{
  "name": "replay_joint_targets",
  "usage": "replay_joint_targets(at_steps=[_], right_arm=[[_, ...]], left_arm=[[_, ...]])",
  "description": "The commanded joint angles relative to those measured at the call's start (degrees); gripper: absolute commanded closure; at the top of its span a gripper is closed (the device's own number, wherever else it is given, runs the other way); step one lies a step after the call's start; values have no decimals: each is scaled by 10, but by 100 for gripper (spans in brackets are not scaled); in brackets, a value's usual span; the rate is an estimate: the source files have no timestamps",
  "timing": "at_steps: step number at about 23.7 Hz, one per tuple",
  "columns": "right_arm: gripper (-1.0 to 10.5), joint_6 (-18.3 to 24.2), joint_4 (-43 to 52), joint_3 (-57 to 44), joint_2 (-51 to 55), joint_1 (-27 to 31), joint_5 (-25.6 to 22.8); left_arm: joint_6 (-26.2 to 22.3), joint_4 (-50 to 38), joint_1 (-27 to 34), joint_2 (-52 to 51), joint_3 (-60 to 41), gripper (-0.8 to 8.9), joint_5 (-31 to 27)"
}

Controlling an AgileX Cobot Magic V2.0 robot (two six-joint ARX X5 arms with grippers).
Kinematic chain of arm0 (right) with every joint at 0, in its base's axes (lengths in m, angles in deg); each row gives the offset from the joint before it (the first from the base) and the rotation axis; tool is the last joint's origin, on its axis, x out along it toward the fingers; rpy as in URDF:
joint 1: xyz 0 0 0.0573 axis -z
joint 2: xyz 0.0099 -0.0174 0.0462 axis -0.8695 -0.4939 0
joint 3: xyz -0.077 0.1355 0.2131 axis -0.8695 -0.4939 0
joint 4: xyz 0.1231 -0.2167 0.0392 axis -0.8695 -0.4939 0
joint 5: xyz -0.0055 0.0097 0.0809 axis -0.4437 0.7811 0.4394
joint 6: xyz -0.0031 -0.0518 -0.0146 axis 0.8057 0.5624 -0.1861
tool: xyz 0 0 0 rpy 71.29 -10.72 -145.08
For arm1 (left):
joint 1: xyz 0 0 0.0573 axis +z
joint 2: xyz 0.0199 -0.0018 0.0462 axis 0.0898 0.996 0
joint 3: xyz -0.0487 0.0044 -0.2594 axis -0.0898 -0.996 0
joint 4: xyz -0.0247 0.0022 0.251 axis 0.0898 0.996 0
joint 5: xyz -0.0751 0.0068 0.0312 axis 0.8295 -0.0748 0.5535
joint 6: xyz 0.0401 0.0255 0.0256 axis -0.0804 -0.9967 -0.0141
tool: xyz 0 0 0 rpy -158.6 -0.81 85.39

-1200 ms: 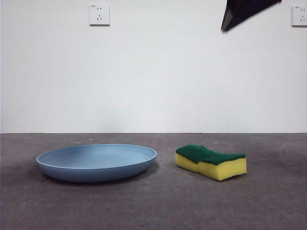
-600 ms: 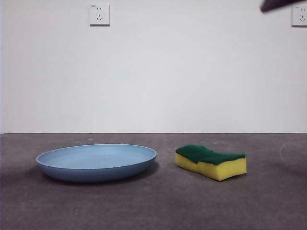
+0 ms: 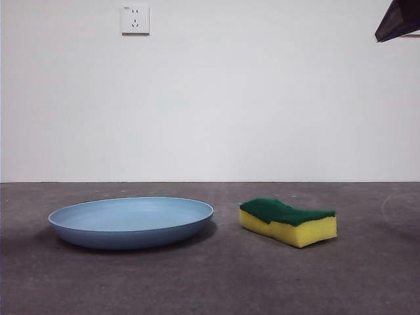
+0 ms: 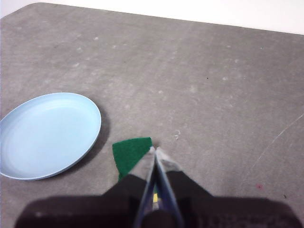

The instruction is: Pick up the plate,pick up the cloth,clean the plate with the cloth

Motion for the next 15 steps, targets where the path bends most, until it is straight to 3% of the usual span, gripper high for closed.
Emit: replay_joint_targets(at_steps=[1,9,12,15], right_arm=[[946,1,3,-3,0,0,-2],[946,1,3,-3,0,0,-2],[946,1,3,-3,0,0,-2],[946,1,3,-3,0,0,-2]], left_arm=[[1,7,2,0,-2,815,3],[1,24,2,0,-2,815,3],[-31,37,6,-10,-2,815,-17],[-31,27,21,-28,-3,815,-25]])
